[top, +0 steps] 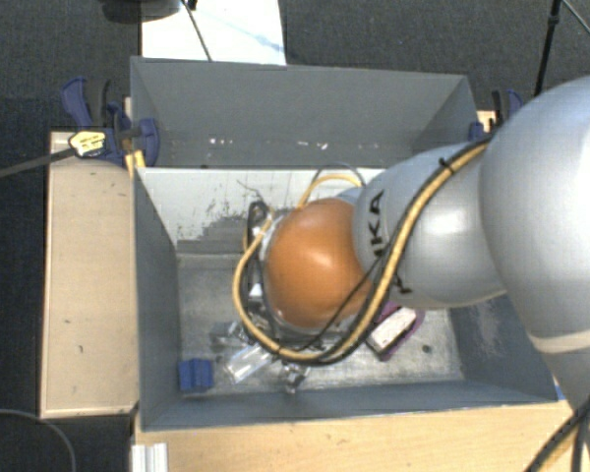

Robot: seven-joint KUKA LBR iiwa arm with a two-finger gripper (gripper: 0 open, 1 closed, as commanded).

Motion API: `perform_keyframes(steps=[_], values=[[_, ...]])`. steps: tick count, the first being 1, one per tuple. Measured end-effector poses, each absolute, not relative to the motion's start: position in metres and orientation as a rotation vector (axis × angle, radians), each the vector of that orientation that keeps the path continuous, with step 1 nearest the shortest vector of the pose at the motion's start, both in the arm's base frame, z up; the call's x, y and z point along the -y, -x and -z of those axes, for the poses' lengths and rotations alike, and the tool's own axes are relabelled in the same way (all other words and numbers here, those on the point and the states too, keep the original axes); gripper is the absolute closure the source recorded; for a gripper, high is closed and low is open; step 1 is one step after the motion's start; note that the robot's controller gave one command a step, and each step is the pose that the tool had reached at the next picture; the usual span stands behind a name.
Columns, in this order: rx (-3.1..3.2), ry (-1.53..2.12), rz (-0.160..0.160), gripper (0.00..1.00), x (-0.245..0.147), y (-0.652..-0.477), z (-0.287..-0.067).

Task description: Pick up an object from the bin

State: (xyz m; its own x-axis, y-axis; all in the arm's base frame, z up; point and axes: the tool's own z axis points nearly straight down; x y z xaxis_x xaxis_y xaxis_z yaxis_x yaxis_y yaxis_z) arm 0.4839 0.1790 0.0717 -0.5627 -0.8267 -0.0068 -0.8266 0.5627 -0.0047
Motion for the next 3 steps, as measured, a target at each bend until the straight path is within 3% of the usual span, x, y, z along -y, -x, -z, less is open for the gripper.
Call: perform_keyframes(steps=[1, 2, 3], values=[[-2.883, 1.236, -0.001, 0.0, -0.16, -0.508, -0.071], [-2.888, 1.235, -0.001, 1.0, -0.16, -0.507, -0.071], [-2.884, 1.223, 0.0, 1.0, -0.161, -0.509, -0.139]])
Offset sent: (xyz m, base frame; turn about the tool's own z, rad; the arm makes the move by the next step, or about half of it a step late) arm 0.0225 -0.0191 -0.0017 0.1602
